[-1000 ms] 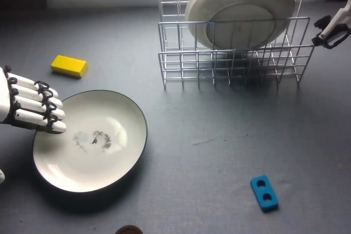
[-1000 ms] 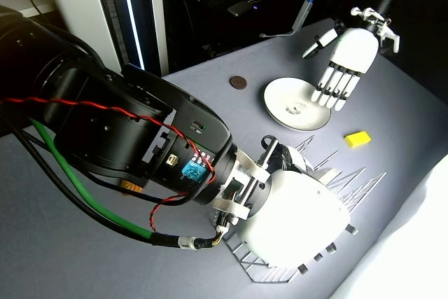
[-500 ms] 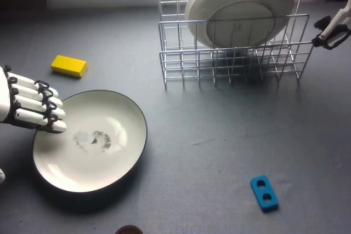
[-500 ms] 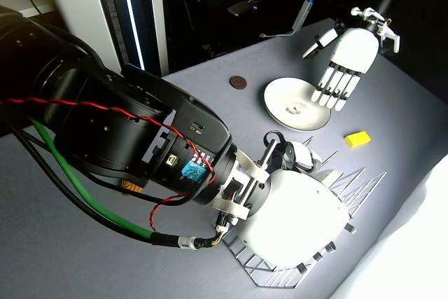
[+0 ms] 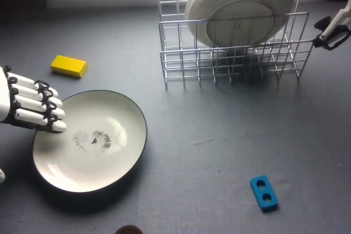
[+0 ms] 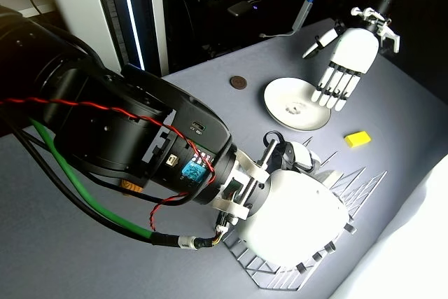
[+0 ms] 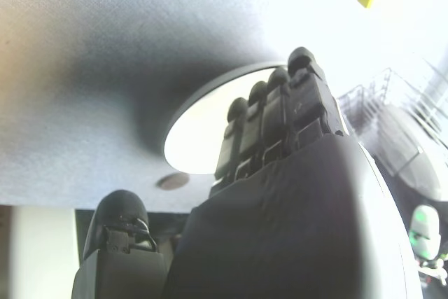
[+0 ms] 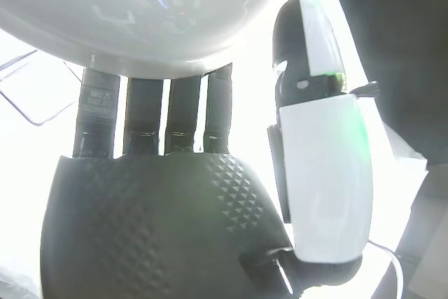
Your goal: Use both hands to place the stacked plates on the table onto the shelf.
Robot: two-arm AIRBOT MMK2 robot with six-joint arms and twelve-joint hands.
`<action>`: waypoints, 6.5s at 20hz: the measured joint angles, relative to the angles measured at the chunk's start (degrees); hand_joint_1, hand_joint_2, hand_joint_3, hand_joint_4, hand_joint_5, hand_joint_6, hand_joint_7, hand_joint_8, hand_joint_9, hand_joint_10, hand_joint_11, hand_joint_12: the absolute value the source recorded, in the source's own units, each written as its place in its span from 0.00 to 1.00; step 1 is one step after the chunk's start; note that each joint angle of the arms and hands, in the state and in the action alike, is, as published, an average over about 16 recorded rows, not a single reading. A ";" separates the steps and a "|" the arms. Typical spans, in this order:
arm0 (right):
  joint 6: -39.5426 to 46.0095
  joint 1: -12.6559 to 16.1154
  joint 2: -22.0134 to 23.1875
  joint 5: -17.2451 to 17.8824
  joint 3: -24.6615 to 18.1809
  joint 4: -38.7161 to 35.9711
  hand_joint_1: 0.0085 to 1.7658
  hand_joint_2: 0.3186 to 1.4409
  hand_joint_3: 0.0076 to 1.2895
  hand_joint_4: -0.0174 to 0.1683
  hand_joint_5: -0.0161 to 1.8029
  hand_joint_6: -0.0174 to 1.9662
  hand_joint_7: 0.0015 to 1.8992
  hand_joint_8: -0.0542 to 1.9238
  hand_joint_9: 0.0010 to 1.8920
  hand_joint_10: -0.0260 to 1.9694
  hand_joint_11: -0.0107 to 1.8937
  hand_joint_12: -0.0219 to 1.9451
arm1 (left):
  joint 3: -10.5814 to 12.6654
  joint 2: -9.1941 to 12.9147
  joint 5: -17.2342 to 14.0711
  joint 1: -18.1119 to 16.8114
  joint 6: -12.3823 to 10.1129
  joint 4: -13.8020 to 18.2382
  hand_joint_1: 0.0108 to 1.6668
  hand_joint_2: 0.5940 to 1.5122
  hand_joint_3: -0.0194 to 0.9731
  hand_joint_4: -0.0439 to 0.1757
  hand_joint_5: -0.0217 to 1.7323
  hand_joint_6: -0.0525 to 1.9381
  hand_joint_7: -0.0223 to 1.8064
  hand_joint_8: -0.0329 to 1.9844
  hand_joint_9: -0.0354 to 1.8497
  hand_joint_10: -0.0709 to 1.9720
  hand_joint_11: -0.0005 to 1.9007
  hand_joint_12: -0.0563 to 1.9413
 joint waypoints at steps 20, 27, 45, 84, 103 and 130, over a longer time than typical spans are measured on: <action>0.91 2.47 0.62 -1.36 -0.71 -0.09 0.49 0.70 0.01 0.07 0.28 0.02 0.31 0.04 0.34 0.03 0.06 0.72 | 0.00 0.00 0.02 0.00 0.00 0.11 0.00 0.57 0.04 0.20 0.02 0.03 0.02 0.02 0.02 0.04 0.01 0.02; -3.80 5.33 2.01 0.15 -3.72 -1.70 0.48 0.70 0.01 0.07 0.29 0.03 0.32 0.04 0.33 0.03 0.07 0.71 | 0.00 0.00 0.04 0.01 0.00 0.18 0.00 0.57 0.04 0.20 0.02 0.03 0.02 0.02 0.02 0.04 0.01 0.02; -15.50 1.33 6.68 20.10 -25.87 -47.01 0.47 0.67 0.01 0.09 0.23 0.03 0.27 0.04 0.27 0.03 0.05 0.62 | 0.37 -0.66 0.31 3.01 -0.14 -1.32 0.00 0.57 0.04 0.20 0.02 0.03 0.02 0.02 0.01 0.02 0.01 0.03; -25.83 -12.52 -25.14 16.82 -8.45 -58.72 0.66 0.59 0.01 0.12 0.07 0.03 0.06 0.04 0.06 0.03 0.02 0.28 | 7.18 -4.45 -4.33 13.57 -8.30 -10.93 0.00 0.57 0.04 0.17 0.00 0.02 0.01 0.02 0.00 0.01 0.01 0.02; -26.88 -12.68 -27.06 20.61 -7.51 -57.13 0.72 0.59 0.01 0.04 0.45 0.18 0.49 0.16 0.53 0.32 0.43 0.56 | 7.40 -4.56 -4.37 10.64 -8.58 -8.84 0.00 0.58 0.04 0.18 0.01 0.02 0.02 0.02 0.01 0.01 0.01 0.03; -26.63 -6.42 -13.27 13.60 -22.00 -48.41 0.72 0.56 0.01 0.14 0.52 0.38 0.56 0.34 0.61 0.18 0.44 0.55 | 5.46 -0.75 -3.97 -8.55 -8.62 -2.54 0.00 0.58 0.04 0.20 0.02 0.04 0.02 0.02 0.03 0.04 0.01 0.03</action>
